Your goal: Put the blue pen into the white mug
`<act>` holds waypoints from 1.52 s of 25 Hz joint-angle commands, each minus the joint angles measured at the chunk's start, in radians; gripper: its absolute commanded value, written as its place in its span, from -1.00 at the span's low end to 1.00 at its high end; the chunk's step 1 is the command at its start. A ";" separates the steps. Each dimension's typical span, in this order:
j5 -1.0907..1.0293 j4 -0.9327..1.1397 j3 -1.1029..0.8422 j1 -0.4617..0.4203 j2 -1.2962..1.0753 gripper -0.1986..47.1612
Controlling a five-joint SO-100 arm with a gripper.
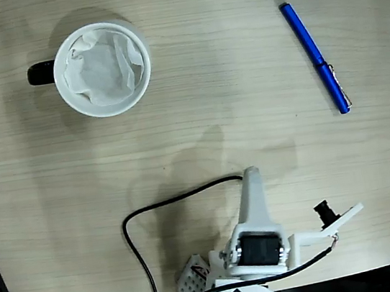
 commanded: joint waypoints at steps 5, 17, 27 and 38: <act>0.143 -0.020 -0.324 0.121 -0.399 -0.99; 0.488 0.020 -0.609 0.281 -0.920 -0.88; 0.643 0.035 -0.787 0.337 -1.195 -0.59; 0.689 0.029 -0.940 0.396 -1.370 -0.39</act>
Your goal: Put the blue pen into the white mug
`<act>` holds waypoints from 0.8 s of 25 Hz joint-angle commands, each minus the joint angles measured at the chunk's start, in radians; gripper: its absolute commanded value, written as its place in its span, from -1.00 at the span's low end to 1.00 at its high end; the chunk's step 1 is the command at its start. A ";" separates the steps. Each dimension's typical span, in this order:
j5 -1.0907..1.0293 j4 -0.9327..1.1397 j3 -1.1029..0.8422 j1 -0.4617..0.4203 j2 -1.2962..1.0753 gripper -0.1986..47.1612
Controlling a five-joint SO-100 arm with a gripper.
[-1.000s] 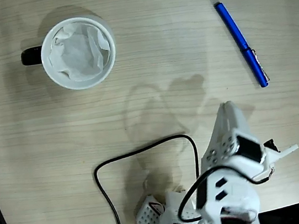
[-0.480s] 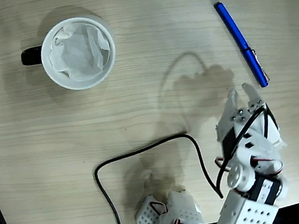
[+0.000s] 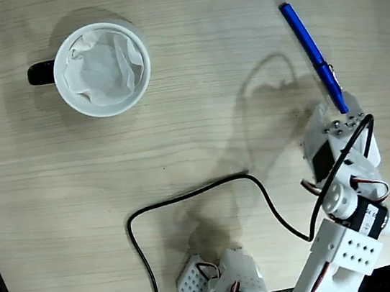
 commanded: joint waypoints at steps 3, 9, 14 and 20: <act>0.018 0.008 -0.087 0.037 -0.031 -0.39; 0.018 0.005 -0.149 0.069 -0.109 -0.39; 0.014 0.003 -0.192 0.081 -0.163 -0.39; 0.012 0.002 -0.245 0.087 -0.224 -0.39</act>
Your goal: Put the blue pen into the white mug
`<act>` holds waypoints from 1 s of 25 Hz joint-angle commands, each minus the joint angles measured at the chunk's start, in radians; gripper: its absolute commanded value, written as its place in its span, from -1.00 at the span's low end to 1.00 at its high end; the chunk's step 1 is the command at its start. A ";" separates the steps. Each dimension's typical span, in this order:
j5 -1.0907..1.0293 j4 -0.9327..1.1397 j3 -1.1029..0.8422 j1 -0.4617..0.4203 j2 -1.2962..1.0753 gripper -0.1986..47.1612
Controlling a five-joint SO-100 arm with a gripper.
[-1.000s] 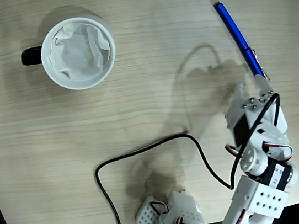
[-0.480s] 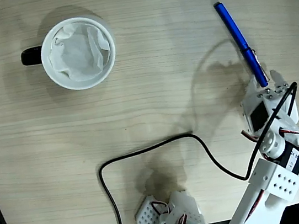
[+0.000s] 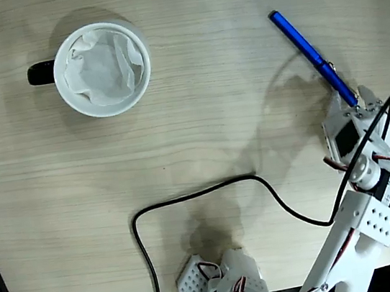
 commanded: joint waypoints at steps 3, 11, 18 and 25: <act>0.009 0.006 -0.054 0.006 -0.017 -0.39; 0.006 0.006 -0.046 -0.014 -0.071 -0.43; 0.009 0.012 -0.038 -0.034 -0.075 -0.94; 0.006 0.014 -0.035 -0.037 -0.074 -0.99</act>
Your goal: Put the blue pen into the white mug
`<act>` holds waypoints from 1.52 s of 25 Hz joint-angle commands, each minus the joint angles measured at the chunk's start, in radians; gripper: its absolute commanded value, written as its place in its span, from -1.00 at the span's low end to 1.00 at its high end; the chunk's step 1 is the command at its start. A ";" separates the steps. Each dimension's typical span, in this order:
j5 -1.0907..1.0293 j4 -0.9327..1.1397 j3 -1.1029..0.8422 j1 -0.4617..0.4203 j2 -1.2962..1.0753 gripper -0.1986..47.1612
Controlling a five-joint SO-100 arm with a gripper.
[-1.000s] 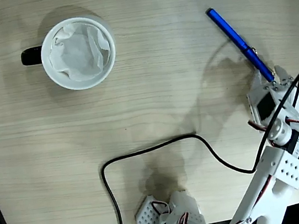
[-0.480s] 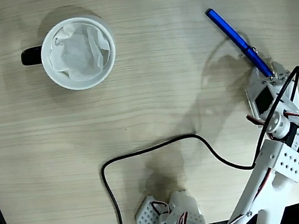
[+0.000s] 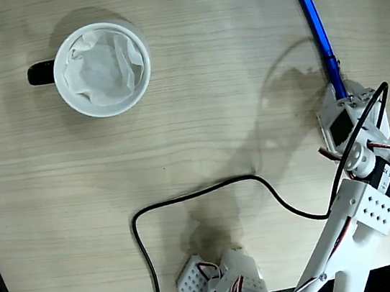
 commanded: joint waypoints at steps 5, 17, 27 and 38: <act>0.006 0.011 0.038 -0.006 0.052 -0.99; -0.094 -0.081 0.207 -0.014 0.298 -0.99; -0.425 -0.342 0.509 -0.020 0.681 -0.99; -1.015 -0.686 0.758 -0.069 1.207 -0.99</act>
